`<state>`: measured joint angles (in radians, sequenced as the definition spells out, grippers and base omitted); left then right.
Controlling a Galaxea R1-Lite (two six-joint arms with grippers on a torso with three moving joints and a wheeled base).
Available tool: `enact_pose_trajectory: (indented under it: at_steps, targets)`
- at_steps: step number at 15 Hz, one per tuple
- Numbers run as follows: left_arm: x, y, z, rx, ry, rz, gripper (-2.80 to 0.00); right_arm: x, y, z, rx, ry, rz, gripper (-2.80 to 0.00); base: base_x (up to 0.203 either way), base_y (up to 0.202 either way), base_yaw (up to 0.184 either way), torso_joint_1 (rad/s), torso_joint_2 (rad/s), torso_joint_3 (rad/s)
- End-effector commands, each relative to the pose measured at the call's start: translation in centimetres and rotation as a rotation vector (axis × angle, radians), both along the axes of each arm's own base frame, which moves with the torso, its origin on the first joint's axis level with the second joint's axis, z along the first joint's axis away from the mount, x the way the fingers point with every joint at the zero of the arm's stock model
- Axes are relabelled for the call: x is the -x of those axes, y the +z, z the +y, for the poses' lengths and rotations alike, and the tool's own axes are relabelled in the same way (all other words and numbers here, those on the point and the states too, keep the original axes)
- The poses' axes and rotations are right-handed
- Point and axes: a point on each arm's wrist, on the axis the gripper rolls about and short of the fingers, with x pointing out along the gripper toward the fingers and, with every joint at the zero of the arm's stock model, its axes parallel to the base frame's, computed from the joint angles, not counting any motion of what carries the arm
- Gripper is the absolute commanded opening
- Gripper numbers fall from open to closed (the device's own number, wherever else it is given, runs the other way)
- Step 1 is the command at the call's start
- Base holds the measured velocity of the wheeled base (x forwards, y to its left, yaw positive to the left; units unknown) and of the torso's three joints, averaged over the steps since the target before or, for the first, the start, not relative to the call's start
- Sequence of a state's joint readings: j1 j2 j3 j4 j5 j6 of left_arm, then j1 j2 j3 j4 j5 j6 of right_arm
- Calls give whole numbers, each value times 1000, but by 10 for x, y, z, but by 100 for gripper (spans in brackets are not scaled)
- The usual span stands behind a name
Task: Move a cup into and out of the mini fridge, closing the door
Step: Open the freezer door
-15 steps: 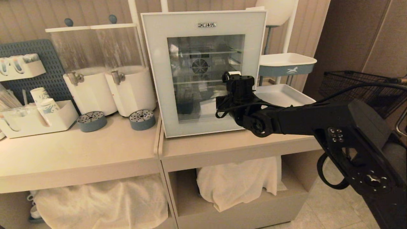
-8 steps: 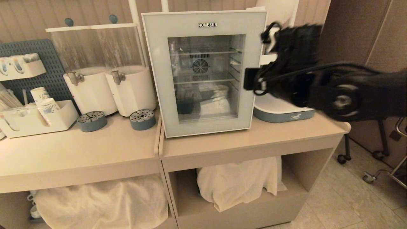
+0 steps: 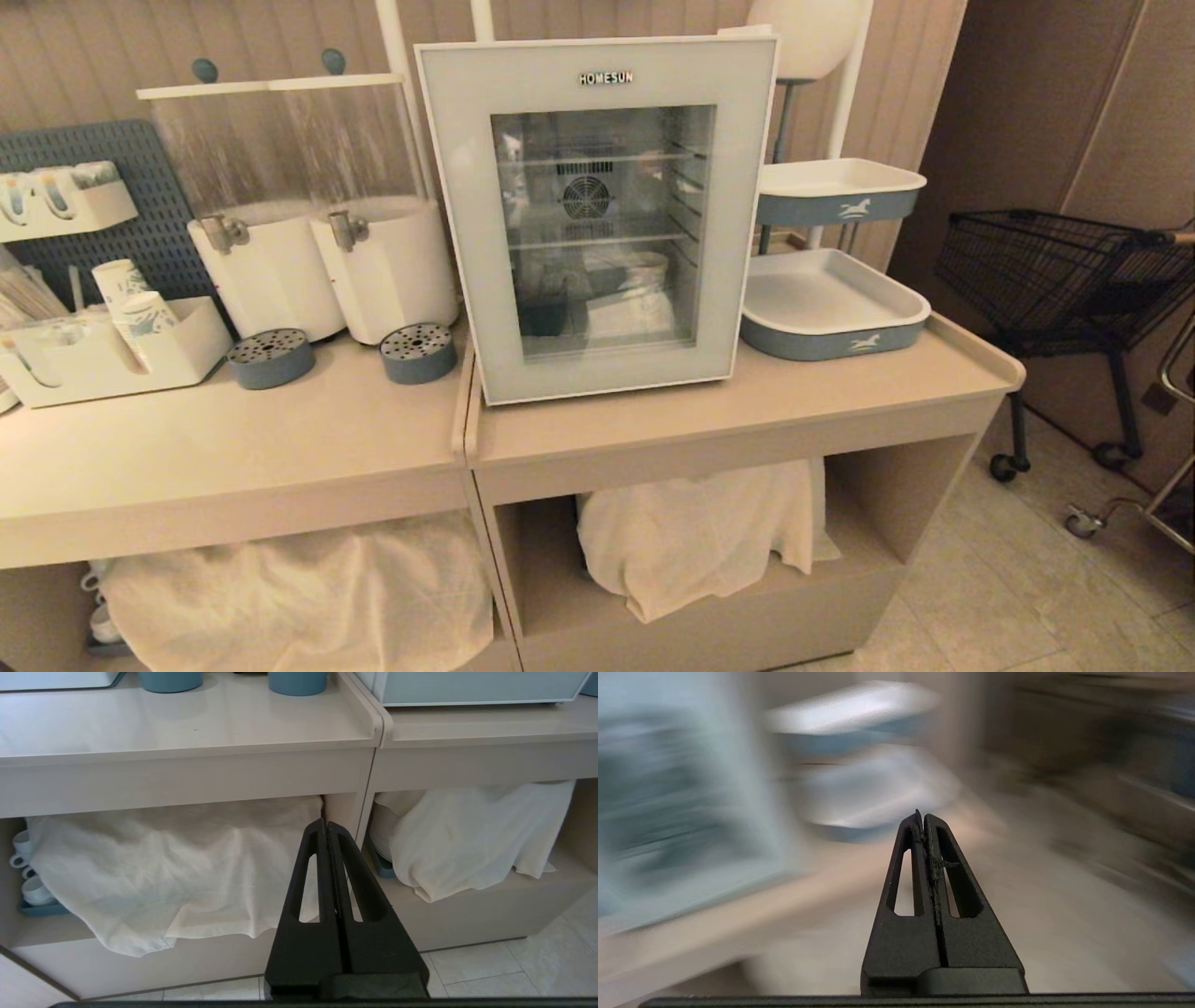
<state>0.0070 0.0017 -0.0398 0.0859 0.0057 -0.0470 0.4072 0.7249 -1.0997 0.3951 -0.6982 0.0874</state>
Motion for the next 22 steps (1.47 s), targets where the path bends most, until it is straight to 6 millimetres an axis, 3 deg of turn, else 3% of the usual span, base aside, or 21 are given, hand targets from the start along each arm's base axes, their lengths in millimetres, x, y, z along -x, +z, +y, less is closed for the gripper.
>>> enact_pose_trajectory:
  at_steps: [1, 2, 4, 9, 12, 13, 15, 16, 18, 19, 22]
  targets:
    - [0, 0, 0, 0, 1, 3, -280, 90, -49, -22, -36, -184, -121, -280, 0, 0, 0, 0, 0, 0]
    - [0, 0, 0, -1, 1, 3, -280, 99, -66, -18, -44, -263, -107, -280, 0, 0, 0, 0, 0, 0]
    - [0, 0, 0, -1, 1, 2, -280, 95, -96, -15, -113, -382, -23, -280, 0, 0, 0, 0, 0, 0]
    - [0, 0, 0, -1, 1, 3, -280, 98, -97, -1, -64, -472, -60, -280, 0, 0, 0, 0, 0, 0]
    - [0, 0, 0, -1, 1, 2, -280, 118, -133, 2, -56, -212, -180, -280, 0, 0, 0, 0, 0, 0]
    - [0, 0, 0, -1, 1, 3, -280, 116, -144, 3, -56, -132, -256, -280, 0, 0, 0, 0, 0, 0]
    - [0, 0, 0, -1, 1, 3, -280, 79, -175, 4, -6, -18, -265, -280, 0, 0, 0, 0, 0, 0]
    - [0, 0, 0, -1, 1, 3, -280, 59, -201, 5, 37, 40, -211, -280, 0, 0, 0, 0, 0, 0]
    - [0, 0, 0, -1, 1, 1, -280, 38, -245, 8, 70, 151, -71, -280, 0, 0, 0, 0, 0, 0]
    - [0, 0, 0, -1, 2, 3, -280, 34, -255, 9, 84, 212, -20, -280, 0, 0, 0, 0, 0, 0]
    - [0, 0, 0, -1, 1, 3, -280, 32, -255, 10, 104, 295, 92, -280, 0, 0, 0, 0, 0, 0]
